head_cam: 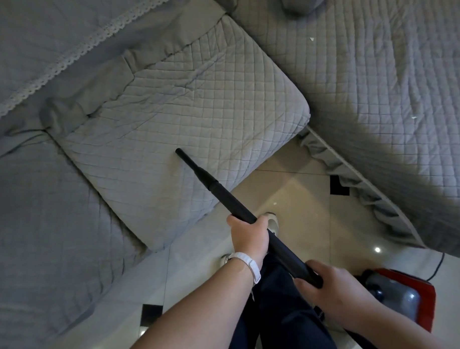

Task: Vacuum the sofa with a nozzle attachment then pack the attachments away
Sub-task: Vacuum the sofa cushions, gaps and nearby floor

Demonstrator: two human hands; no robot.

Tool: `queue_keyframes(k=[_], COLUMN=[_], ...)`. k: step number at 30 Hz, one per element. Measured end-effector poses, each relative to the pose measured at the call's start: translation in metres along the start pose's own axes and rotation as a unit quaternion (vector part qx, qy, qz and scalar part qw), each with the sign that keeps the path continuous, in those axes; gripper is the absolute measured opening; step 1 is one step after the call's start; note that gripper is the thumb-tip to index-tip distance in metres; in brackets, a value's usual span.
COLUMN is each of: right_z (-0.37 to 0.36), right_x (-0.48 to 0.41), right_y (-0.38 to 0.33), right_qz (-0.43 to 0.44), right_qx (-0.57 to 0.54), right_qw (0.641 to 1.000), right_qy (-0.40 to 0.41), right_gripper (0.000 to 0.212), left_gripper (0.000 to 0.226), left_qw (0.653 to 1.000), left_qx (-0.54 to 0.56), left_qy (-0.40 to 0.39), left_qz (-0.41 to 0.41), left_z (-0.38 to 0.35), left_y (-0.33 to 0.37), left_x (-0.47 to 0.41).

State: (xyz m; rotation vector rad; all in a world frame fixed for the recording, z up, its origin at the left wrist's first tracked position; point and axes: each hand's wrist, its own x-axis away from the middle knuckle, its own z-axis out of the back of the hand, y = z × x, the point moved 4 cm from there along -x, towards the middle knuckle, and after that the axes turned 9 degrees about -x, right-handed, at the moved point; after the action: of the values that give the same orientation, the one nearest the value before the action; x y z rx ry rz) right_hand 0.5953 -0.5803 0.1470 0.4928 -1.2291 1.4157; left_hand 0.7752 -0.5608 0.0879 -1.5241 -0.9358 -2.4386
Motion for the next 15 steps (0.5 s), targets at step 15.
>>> queue_keyframes(k=[15], right_z=[0.008], right_x=[0.010], right_y=[-0.032], right_qz=[0.012], right_qx=[-0.060], right_qw=[0.998], right_qy=[-0.024], right_gripper=[0.019], left_gripper=[0.034], left_qw=[0.999], left_qx=[-0.021], left_qy=[0.010], left_qz=[-0.033], left_z=[0.016], left_y=[0.026], left_x=[0.005])
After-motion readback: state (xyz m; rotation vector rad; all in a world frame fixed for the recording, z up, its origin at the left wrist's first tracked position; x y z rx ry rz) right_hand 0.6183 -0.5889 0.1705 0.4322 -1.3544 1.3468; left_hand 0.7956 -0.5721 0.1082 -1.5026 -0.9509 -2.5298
